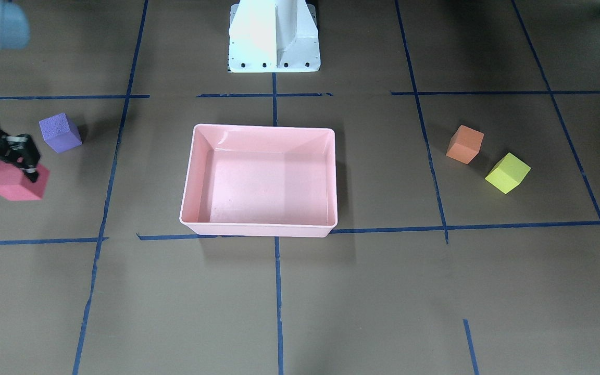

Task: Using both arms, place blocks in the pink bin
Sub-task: 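Carry the red cube over the pink bin and release it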

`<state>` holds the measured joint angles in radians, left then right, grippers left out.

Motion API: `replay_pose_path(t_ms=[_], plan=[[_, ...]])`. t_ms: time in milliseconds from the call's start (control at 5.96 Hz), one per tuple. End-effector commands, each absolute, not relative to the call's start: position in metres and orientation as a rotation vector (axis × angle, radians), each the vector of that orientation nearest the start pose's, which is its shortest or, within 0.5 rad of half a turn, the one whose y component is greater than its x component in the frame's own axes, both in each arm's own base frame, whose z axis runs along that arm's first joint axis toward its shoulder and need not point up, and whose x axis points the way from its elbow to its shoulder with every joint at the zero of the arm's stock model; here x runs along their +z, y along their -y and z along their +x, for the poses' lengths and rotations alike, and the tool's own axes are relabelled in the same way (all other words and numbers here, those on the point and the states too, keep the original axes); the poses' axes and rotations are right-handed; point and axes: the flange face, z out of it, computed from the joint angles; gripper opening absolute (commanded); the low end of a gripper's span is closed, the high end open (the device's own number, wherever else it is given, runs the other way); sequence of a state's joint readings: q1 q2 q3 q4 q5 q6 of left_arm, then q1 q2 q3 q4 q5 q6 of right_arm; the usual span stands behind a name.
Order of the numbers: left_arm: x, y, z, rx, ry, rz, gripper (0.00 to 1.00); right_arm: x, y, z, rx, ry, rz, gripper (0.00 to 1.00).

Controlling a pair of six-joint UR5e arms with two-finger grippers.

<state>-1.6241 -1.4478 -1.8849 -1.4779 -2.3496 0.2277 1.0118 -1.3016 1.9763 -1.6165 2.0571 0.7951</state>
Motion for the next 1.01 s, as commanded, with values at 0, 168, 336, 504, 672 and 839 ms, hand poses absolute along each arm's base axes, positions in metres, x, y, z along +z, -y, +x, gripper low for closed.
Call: replay_pose_path(t_ms=[0,168,336,504,672,839], plan=[[0.555,0.445,-0.086,0.245,-0.748,0.301,1.0,0.226,0.514,-0.279,0.045,0.764,0.139,0.24],[0.552,0.445,-0.086,0.251,-0.758,0.31,1.0,0.186,0.5,-0.327,0.091,0.804,0.112,0.23],[0.548,0.445,-0.081,0.253,-0.818,0.315,1.0,0.149,0.493,-0.385,0.129,0.8,0.109,0.23],[0.543,0.449,-0.081,0.256,-0.822,0.324,1.0,0.118,0.489,-0.438,0.179,0.782,0.107,0.25],[0.54,0.45,-0.081,0.26,-0.821,0.332,1.0,0.115,0.482,-0.456,0.169,0.773,0.097,0.72],[0.537,0.452,-0.072,0.285,-0.824,0.331,1.0,0.115,0.481,-0.455,0.171,0.762,0.096,0.99]])
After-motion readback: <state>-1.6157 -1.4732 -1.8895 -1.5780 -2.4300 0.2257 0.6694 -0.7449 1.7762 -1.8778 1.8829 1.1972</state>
